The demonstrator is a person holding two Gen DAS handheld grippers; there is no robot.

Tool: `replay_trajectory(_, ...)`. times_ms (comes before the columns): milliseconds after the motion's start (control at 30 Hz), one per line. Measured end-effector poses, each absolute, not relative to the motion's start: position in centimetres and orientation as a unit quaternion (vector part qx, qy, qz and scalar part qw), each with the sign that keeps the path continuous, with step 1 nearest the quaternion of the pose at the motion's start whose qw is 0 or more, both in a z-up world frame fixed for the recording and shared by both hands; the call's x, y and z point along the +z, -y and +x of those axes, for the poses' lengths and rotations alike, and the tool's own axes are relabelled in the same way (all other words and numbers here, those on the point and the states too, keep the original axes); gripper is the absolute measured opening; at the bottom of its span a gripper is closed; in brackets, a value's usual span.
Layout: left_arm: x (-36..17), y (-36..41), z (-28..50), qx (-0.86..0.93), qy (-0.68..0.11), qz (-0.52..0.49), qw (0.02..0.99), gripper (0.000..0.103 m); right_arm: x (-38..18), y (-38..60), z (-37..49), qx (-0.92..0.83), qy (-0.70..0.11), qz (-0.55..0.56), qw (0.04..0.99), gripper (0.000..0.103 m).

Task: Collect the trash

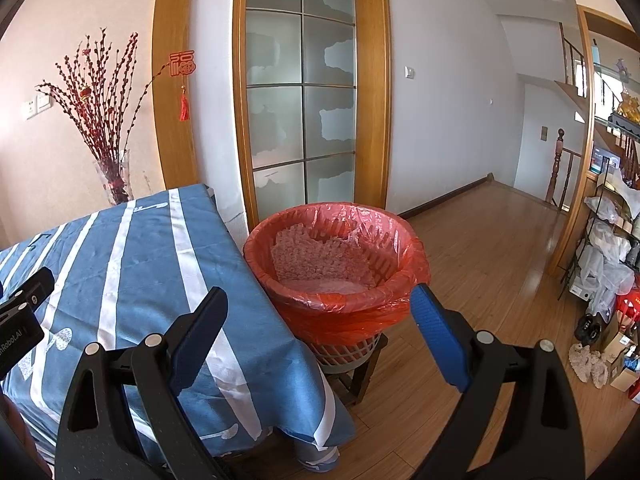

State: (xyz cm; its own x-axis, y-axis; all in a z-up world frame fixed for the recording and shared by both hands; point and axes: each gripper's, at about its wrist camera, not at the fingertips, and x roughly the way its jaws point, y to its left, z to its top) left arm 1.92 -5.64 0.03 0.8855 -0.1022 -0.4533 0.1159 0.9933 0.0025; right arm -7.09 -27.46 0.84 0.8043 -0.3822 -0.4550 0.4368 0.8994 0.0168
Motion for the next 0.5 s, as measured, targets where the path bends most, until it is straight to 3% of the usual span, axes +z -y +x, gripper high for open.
replay_trajectory(500,-0.12,5.7,1.78,-0.057,-0.235,0.014,0.97,0.099,0.79,27.49,-7.04,-0.215,-0.228,0.061,0.948,0.092)
